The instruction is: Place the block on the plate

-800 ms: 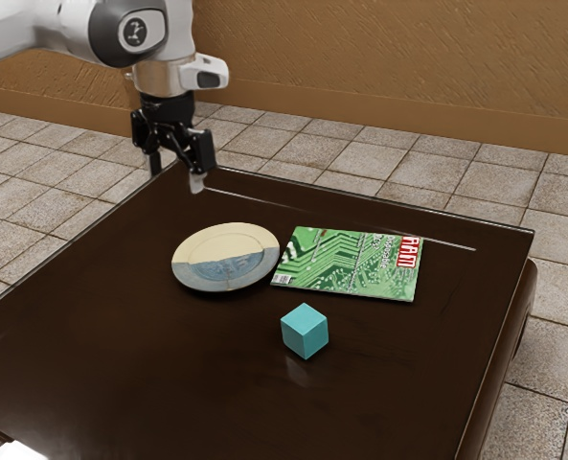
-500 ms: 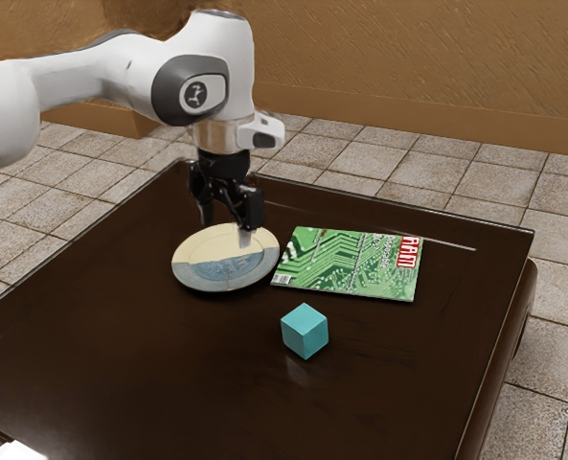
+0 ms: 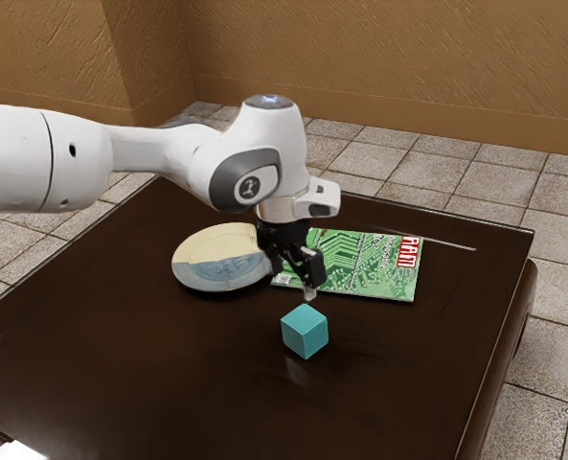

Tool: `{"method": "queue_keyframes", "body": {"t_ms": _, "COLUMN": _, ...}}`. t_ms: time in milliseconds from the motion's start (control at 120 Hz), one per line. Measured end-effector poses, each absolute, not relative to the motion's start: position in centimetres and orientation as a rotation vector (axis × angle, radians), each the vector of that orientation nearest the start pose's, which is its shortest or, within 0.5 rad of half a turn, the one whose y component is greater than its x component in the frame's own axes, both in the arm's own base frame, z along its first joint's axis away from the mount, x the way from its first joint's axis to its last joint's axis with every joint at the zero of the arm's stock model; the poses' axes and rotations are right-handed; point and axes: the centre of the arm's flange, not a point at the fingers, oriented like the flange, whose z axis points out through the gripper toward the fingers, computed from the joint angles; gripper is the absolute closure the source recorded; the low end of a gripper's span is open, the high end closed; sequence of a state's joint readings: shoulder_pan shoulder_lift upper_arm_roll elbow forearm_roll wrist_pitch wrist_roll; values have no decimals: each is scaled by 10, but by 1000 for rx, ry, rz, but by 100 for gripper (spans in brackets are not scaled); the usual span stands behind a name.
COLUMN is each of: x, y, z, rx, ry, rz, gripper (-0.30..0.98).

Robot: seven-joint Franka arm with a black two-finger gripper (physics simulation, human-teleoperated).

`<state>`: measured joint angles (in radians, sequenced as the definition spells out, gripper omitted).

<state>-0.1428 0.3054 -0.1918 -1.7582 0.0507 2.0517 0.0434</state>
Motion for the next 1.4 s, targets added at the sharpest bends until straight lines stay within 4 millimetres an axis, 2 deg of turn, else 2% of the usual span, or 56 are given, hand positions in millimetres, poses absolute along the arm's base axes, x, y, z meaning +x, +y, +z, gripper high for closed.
{"method": "queue_keyframes", "body": {"t_ms": 100, "x": 603, "y": -199, "z": 374, "rx": -3099, "ry": 611, "rz": 1, "gripper": 0}}
{"method": "queue_keyframes", "body": {"t_ms": 192, "x": 605, "y": -188, "z": 354, "rx": -3110, "ry": 578, "rz": 2, "gripper": 0}}
{"method": "queue_keyframes", "body": {"t_ms": 283, "x": 610, "y": -181, "z": 342, "rx": -3121, "ry": 552, "rz": -12, "gripper": 0}}
{"method": "queue_keyframes", "body": {"t_ms": 425, "x": 616, "y": -185, "z": 323, "rx": -3133, "ry": 551, "rz": -18, "gripper": 0}}
{"method": "queue_keyframes", "body": {"t_ms": 642, "x": 619, "y": -188, "z": 300, "rx": -3144, "ry": 544, "rz": -16, "gripper": 0}}
{"method": "queue_keyframes", "body": {"t_ms": 733, "x": 620, "y": -184, "z": 296, "rx": -3146, "ry": 533, "rz": -17, "gripper": 0}}
{"method": "queue_keyframes", "body": {"t_ms": 1050, "x": 624, "y": -181, "z": 261, "rx": -3146, "ry": 527, "rz": 19, "gripper": 0}}
{"method": "queue_keyframes", "body": {"t_ms": 1200, "x": 628, "y": -180, "z": 256, "rx": -3152, "ry": 518, "rz": 13, "gripper": 9}}
{"method": "queue_keyframes", "body": {"t_ms": 1400, "x": 634, "y": -186, "z": 268, "rx": -3156, "ry": 529, "rz": -25, "gripper": 25}}
